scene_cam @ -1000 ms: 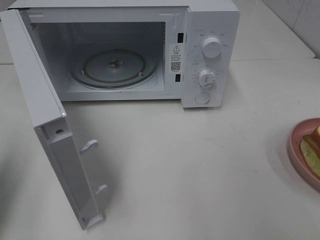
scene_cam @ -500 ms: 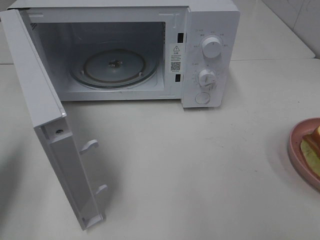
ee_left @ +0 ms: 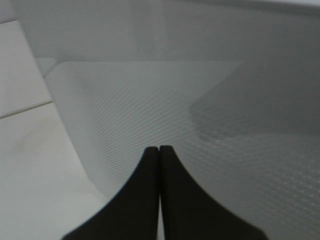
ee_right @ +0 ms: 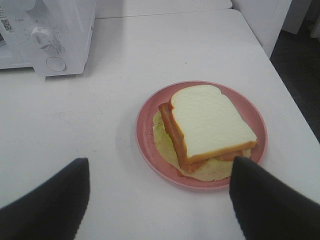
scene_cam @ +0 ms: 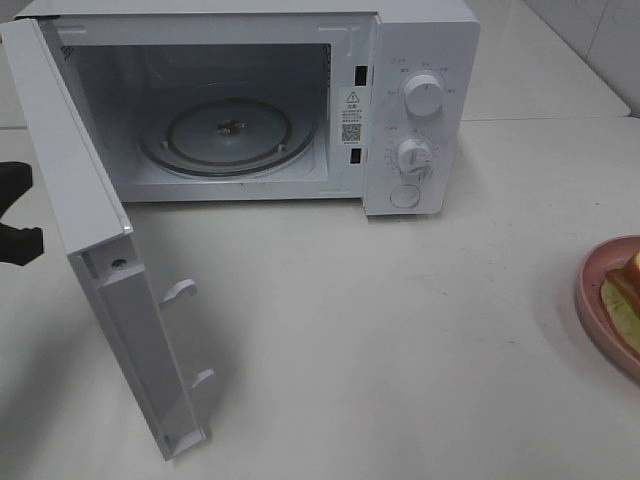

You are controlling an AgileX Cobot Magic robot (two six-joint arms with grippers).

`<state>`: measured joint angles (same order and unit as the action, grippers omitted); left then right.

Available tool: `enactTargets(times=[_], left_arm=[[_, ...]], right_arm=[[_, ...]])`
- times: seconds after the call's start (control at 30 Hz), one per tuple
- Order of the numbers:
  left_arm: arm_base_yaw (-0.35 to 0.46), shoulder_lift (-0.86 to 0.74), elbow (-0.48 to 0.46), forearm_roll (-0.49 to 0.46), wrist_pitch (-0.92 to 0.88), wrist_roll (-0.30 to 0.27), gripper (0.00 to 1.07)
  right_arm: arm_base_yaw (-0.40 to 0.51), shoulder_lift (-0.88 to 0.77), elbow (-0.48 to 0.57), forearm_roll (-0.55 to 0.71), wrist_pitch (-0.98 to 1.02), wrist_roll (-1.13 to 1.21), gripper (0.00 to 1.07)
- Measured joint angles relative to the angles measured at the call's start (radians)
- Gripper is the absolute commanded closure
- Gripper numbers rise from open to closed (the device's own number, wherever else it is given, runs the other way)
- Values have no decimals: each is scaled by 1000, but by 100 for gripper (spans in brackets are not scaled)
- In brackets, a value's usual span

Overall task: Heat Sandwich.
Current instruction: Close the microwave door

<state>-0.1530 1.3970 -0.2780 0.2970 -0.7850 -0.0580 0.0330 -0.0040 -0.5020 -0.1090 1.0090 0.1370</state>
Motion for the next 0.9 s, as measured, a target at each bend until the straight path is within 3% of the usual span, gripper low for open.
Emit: enactTargets(times=[0.5, 0.73, 0.9], left_arm=[[-139, 150, -68, 9, -104, -1, 107], [-263, 223, -157, -113, -103, 1, 107], [-364, 274, -223, -241, -103, 41, 107]], right_arm=[[0, 0, 0, 1, 0, 0, 32], [0, 0, 0, 1, 0, 0, 32], [0, 0, 0, 1, 0, 0, 32]])
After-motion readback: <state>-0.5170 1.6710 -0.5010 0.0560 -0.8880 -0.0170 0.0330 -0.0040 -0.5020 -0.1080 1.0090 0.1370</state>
